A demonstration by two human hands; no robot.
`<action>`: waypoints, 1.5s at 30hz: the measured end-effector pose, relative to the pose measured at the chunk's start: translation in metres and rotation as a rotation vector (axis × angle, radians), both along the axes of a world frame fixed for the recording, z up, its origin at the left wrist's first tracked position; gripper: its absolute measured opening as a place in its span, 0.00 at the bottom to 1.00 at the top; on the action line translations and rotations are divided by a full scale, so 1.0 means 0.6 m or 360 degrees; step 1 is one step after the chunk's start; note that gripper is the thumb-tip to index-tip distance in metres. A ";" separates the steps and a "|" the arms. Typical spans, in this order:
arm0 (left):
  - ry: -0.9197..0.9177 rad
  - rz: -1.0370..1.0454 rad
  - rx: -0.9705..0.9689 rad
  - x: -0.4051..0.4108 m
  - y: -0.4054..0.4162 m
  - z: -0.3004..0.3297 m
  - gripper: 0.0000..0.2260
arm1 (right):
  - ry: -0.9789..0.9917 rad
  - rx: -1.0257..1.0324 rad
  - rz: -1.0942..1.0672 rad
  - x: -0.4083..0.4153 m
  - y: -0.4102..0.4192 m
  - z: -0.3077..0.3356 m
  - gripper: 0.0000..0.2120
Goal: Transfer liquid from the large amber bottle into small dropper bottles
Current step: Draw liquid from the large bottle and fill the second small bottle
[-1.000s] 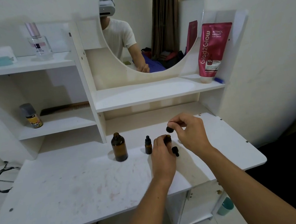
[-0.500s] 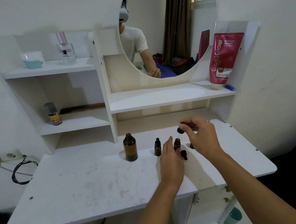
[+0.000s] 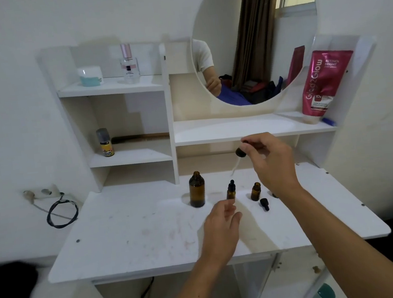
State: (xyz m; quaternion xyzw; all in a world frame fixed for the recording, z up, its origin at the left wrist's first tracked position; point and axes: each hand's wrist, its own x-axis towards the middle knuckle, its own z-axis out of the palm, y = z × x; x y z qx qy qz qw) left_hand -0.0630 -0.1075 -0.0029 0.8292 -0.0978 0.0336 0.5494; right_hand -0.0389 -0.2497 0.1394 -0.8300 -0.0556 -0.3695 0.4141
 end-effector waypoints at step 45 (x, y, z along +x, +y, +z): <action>0.0021 0.0419 -0.0272 0.096 0.103 0.007 0.20 | 0.0210 -0.0144 0.0228 0.076 0.132 -0.054 0.04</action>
